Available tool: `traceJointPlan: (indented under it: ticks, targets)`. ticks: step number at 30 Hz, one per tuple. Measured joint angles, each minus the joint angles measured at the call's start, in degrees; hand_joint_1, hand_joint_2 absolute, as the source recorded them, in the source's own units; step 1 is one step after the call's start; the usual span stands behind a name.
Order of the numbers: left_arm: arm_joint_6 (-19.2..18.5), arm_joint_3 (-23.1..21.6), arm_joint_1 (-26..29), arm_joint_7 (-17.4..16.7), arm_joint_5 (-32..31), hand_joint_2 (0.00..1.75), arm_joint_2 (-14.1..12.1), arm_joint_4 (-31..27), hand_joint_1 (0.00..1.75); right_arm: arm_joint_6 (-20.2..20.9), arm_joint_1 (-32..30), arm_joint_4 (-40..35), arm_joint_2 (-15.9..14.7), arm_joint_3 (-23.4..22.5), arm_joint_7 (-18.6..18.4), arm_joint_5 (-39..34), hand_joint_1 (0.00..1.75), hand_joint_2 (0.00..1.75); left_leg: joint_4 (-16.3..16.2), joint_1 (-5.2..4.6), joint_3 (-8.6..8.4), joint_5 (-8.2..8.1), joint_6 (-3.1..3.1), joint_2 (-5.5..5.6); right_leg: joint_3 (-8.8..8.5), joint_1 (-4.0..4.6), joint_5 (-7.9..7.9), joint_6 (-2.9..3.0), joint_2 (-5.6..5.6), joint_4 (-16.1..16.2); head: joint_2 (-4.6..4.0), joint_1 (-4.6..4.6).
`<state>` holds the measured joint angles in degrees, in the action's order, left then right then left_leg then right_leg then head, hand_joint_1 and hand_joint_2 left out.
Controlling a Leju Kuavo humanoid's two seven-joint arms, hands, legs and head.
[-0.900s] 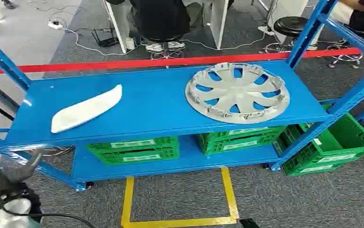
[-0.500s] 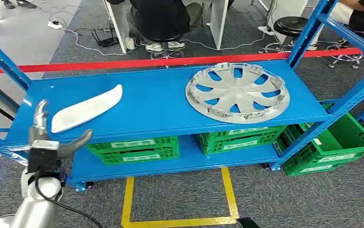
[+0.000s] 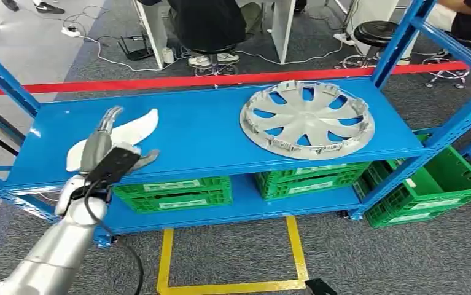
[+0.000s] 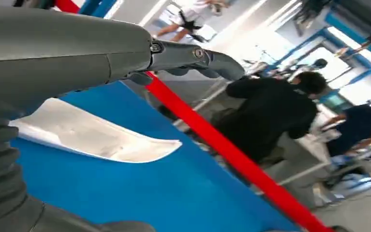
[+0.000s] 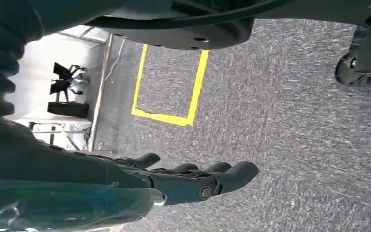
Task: Take the parts from the cabinet and place them on the table.
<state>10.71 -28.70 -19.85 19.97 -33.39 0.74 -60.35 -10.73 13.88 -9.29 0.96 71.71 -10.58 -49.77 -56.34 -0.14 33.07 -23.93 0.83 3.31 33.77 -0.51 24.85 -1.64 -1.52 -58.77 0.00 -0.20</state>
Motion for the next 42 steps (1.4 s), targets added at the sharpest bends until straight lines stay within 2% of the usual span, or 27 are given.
traceJointPlan:
  ticks: [7, 9, 13, 16, 27, 32, 38, 42]
  targets:
    - [0.5, -1.5, -4.5, -10.2, -7.0, 1.75, -0.1, 6.2, 0.0, 0.2, 0.2, 0.0, 0.0, 0.0, -0.1, -0.7, 0.0, 1.75, 0.0, 0.0, 0.05, 0.05, -0.01, 0.0, 0.05, 0.0, -0.05, -0.02, 0.0, 0.0, -0.02, -0.02]
    - [1.9, -1.8, -5.5, -13.8, -10.2, 1.75, -0.1, 7.9, 0.0, 0.0, 0.2, 0.0, 0.0, 0.0, -0.1, -1.1, 0.0, 1.75, 0.0, 0.0, 0.07, 0.06, -0.02, 0.0, 0.06, 0.0, -0.05, -0.02, 0.0, 0.0, 0.0, -0.02]
    - [7.4, -1.9, -7.0, -20.1, -16.6, 1.75, 0.4, 10.8, 0.0, -0.7, 0.2, 0.0, 0.0, 0.0, -0.1, -2.1, 0.0, 1.75, 0.0, 0.0, 0.08, 0.07, -0.03, 0.0, 0.06, 0.0, -0.06, -0.03, 0.0, 0.0, -0.02, -0.02]
    - [8.2, -1.9, -7.7, -23.1, -19.4, 1.75, 0.5, 12.2, 0.0, -1.0, 0.2, 0.0, 0.0, 0.0, -0.1, -2.2, 0.0, 1.75, 0.0, 0.0, 0.1, 0.07, -0.04, 0.0, 0.07, 0.0, -0.06, -0.03, 0.01, 0.0, 0.0, -0.02]
    - [8.2, -1.7, -8.8, -24.0, -20.0, 1.75, 0.6, 15.2, 0.0, -1.0, 0.2, 0.0, 0.0, 0.0, -0.3, -2.2, 0.0, 1.75, 0.0, 0.0, 0.12, 0.08, -0.04, 0.0, 0.1, -0.01, -0.07, -0.03, 0.0, 0.0, 0.0, -0.04]
    - [6.9, -1.5, -10.0, -26.5, -22.8, 1.75, 0.7, 17.0, 0.0, -1.0, 0.2, 0.0, 0.0, 0.0, -0.4, -2.2, 0.0, 1.75, 0.0, 0.0, 0.15, 0.09, -0.05, 0.0, 0.11, -0.01, -0.08, -0.04, 0.01, 0.0, 0.0, -0.02]
    - [4.4, -0.1, -12.9, -24.0, -21.8, 1.75, 1.4, 21.9, 0.0, -0.9, 0.8, 0.0, 0.0, 0.4, -0.7, -1.9, 0.0, 1.75, 0.0, 0.0, 0.17, 0.13, -0.06, 0.0, 0.14, -0.01, -0.14, -0.02, 0.01, 0.0, 0.0, -0.02]
    - [2.9, 0.5, -14.4, -24.2, -22.3, 1.75, 2.3, 24.8, 0.0, -1.0, 1.0, 0.0, 0.0, 0.8, -0.5, -2.0, 0.0, 1.75, 0.0, 0.0, 0.19, 0.13, -0.06, 0.0, 0.14, -0.01, -0.15, -0.03, 0.01, 0.0, 0.0, 0.0]
